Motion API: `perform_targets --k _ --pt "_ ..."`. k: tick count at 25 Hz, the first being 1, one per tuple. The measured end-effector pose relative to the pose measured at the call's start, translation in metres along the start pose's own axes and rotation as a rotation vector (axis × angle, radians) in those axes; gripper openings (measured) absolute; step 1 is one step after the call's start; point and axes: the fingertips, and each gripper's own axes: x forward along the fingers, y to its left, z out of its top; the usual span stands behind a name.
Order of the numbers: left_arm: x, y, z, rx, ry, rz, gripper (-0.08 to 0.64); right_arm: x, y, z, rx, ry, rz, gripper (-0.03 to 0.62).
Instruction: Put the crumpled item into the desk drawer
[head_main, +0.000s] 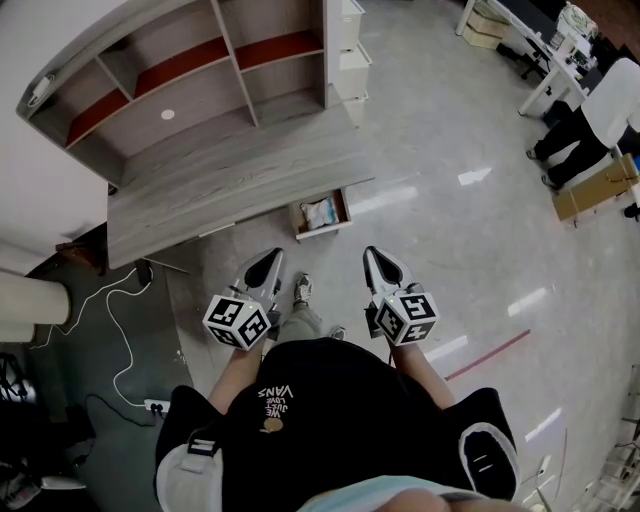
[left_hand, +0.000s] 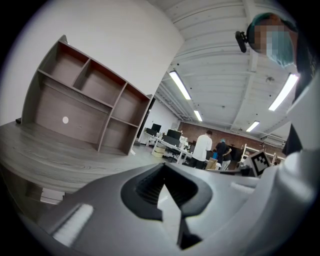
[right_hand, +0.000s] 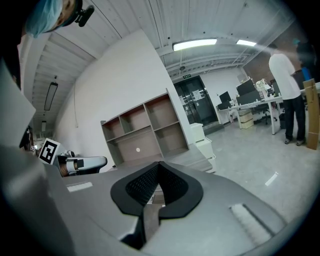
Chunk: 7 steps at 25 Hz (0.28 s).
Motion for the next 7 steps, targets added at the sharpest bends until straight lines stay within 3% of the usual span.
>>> perform_targets --k 7 --pt "0.0079 0.0056 -0.0006 -0.005 0.007 -0.007 0.053 0.0082 -0.0027 0.0007 -0.007 0.008 -0.002 0.002"
